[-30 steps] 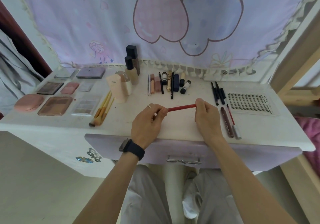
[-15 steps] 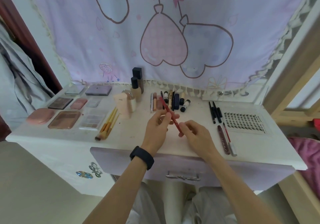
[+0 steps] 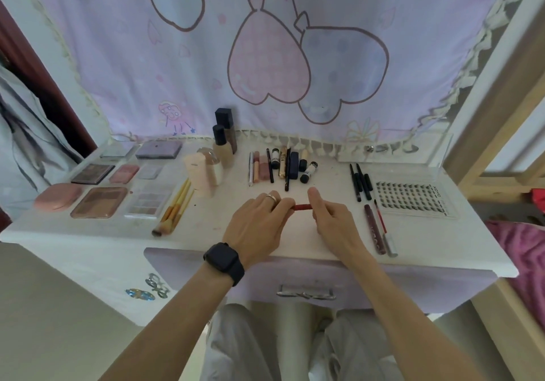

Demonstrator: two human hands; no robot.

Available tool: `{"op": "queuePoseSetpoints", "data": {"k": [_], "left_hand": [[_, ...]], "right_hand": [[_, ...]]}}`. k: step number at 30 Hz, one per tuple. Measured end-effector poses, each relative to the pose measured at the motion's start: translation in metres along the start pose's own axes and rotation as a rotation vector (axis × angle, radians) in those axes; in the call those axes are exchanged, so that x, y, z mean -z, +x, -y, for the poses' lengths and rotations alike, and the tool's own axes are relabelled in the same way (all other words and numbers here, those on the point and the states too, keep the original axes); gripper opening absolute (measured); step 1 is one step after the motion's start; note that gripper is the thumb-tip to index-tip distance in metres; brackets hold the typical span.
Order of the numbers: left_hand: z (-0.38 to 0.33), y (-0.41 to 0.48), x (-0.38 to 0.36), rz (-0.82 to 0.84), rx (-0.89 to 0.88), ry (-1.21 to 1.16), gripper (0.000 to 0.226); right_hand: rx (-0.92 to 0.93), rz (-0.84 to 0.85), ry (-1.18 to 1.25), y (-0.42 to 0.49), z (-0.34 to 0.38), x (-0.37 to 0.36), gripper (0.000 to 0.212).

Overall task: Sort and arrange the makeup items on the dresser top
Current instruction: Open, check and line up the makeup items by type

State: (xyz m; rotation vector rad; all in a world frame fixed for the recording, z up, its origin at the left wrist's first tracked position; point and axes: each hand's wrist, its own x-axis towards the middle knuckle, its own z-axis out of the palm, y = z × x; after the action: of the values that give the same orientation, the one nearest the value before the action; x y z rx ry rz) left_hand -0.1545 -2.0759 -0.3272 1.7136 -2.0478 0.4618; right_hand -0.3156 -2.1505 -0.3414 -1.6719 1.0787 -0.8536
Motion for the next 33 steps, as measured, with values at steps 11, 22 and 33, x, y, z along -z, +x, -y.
{"op": "queuePoseSetpoints", "data": {"k": [11,22,33], "left_hand": [[0.005,0.013,0.003,0.508,0.434,-0.885,0.041],[0.049,-0.027,0.053,0.038,0.133,-0.011,0.053],[0.004,0.014,0.029,0.113,0.587,-0.775,0.019]], "right_hand": [[0.014,-0.024,0.068,-0.002,-0.004,0.001,0.048],[-0.059,-0.278,0.379,-0.008,0.007,0.067,0.048],[-0.035,-0.133,0.550,-0.005,0.046,0.045,0.056]]}}
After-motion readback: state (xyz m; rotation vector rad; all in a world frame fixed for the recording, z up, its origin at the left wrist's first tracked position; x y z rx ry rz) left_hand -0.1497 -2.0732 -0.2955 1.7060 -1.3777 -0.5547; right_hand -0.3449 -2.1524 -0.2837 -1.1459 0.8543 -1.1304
